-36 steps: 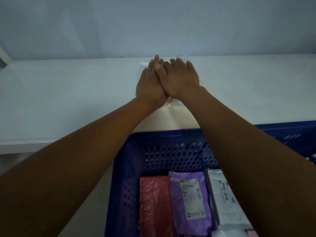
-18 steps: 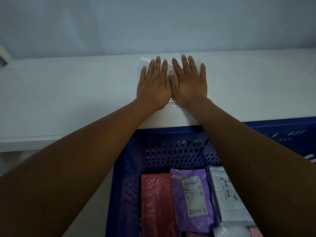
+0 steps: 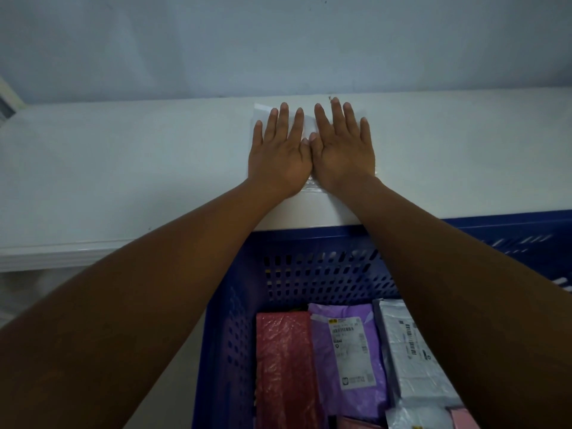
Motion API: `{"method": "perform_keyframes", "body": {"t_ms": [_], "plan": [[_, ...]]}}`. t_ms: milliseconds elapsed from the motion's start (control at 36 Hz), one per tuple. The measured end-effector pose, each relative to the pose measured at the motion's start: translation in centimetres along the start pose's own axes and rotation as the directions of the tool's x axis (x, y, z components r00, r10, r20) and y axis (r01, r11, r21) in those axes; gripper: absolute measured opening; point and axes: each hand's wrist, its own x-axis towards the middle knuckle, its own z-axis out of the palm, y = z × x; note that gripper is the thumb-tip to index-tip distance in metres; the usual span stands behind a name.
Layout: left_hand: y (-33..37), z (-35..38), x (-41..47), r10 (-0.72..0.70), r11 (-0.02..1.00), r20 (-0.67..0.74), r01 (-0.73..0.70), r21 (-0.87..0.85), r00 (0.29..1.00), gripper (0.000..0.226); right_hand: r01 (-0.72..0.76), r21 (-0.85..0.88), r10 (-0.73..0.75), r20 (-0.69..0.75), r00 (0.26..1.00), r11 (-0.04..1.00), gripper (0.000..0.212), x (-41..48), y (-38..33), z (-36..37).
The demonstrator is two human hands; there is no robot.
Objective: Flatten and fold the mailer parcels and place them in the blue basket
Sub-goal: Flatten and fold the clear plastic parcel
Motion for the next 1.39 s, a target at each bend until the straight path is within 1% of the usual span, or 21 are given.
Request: {"method": "perform_keyframes", "body": {"t_ms": [361,667,1195,1389], "plan": [[-0.16,0.21,0.06,-0.022,0.999,0.012,0.021,0.038,1.0,0.059,-0.018,0.006,0.017,0.059,0.998,1.0,0.059,0.16,0.05,0.07],[-0.25,0.1,0.15,-0.026,0.999,0.074,0.024,0.025,0.997,0.059,-0.027,0.004,0.026,0.131,0.991,1.0,0.06,0.26,0.07,-0.06],[-0.16,-0.2,0.15,-0.045,0.999,0.167,0.045,0.003,0.985,0.06,-0.02,-0.067,0.034,0.216,0.976,0.998,0.062,0.61,0.27,0.25],[-0.11,-0.13,0.31,-0.057,0.998,0.192,0.056,0.011,0.98,0.06,-0.028,-0.052,0.04,0.247,0.968,0.998,0.062,0.78,0.28,0.07]]}}
